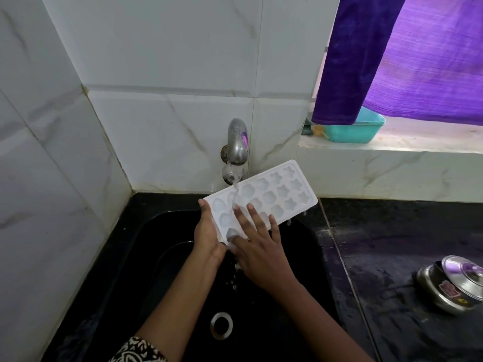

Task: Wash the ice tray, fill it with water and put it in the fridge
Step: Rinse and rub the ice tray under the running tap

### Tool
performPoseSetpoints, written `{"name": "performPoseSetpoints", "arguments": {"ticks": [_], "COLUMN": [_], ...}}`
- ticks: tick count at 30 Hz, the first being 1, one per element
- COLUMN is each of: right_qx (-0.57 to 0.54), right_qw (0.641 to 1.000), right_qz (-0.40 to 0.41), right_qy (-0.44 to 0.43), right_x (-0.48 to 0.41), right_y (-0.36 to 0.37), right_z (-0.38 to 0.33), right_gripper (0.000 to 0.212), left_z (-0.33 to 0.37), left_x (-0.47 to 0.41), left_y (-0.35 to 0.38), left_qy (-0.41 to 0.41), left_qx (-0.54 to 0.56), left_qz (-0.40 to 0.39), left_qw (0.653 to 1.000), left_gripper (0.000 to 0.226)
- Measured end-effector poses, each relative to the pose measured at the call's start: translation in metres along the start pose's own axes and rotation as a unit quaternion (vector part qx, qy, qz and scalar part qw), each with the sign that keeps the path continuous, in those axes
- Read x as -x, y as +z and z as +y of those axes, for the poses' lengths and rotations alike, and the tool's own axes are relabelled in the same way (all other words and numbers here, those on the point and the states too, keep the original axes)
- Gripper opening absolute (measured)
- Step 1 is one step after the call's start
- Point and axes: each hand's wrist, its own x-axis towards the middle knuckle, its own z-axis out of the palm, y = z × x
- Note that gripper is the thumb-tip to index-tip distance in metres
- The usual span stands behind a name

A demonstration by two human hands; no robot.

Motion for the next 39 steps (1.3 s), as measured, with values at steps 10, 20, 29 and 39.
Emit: {"name": "performPoseSetpoints", "arguments": {"ticks": [10,20,29,39], "right_qx": [0.016,0.028,0.04,0.014], "right_qw": [0.999,0.999,0.999,0.997], "right_qz": [0.034,0.034,0.029,0.047], "right_qy": [-0.003,-0.014,-0.023,-0.058], "right_x": [-0.006,-0.003,-0.001,-0.009], "right_y": [0.001,0.006,0.003,-0.01], "right_z": [-0.003,-0.004,-0.003,0.013], "right_gripper": [0.02,0.022,0.019,0.007], "left_z": [0.004,0.002,-0.004,-0.011], "left_x": [0.001,0.0,0.001,0.002], "left_y": [0.001,-0.002,-0.006,-0.009], "left_qy": [-0.013,0.019,0.053,0.036], "left_qx": [-0.001,-0.013,-0.027,-0.011], "left_qz": [-0.039,-0.01,0.002,-0.032], "left_qw": [0.999,1.0,0.998,0.999], "left_gripper": [0.088,0.084,0.077,0.079]}}
